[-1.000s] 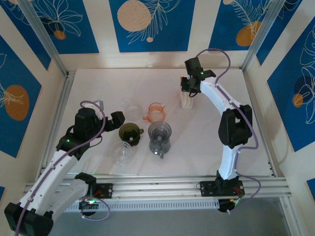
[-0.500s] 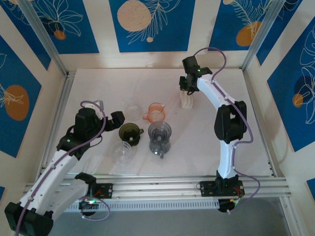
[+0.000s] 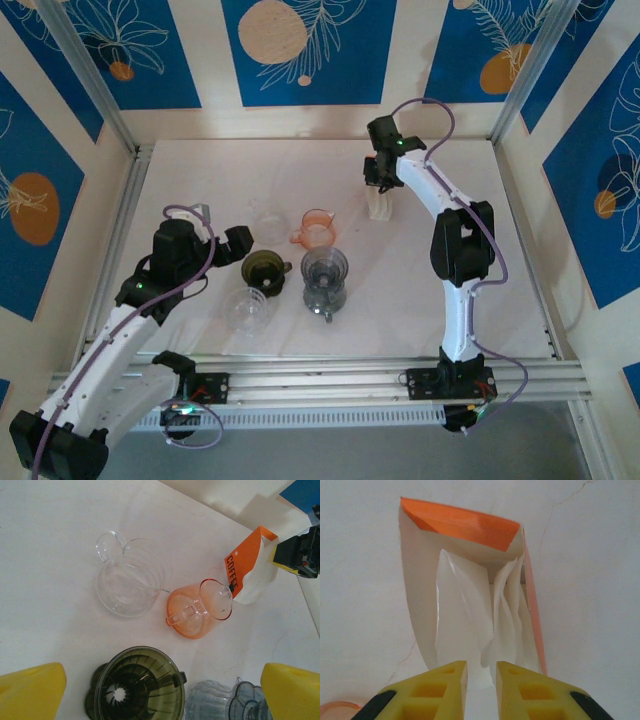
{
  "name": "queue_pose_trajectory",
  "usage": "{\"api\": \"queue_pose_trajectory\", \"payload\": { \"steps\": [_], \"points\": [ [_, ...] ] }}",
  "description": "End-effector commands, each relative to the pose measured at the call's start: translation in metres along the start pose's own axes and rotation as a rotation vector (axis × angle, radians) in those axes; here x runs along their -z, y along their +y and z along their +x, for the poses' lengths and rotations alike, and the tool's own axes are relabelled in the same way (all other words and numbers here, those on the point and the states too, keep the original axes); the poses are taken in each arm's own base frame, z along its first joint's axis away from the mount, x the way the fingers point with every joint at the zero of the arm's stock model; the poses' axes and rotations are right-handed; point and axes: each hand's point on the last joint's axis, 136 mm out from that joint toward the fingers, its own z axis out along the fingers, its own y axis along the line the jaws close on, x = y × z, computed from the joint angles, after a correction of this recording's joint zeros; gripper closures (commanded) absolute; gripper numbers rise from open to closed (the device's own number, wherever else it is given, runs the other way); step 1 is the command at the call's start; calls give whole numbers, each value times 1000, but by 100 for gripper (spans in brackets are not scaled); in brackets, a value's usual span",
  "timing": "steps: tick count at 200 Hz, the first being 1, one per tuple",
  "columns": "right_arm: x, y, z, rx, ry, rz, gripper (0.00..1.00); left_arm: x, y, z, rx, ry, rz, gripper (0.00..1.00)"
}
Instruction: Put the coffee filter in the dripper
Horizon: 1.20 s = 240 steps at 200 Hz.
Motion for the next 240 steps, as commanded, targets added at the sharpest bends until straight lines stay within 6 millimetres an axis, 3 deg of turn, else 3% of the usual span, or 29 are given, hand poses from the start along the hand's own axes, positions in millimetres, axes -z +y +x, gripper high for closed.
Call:
{"api": "queue_pose_trajectory", "payload": {
  "steps": [1, 62, 99, 109, 240],
  "points": [
    [-2, -4, -5, -10, -7, 31, 78, -3, 1, 0, -20, -11, -2, 0],
    [-6, -3, -7, -3, -6, 36, 84, -4, 1, 1, -17, -9, -2, 0],
    [-5, -3, -9, 8, -18, 57, 96, -3, 2, 2, -13, -8, -3, 0],
    [-2, -4, -11, 9, -28, 56, 100, -3, 2, 2, -12, -7, -2, 0],
    [61, 6, -42, 36, -191, 15, 100, -3, 0, 2, -5, -6, 12, 0]
  ]
}}
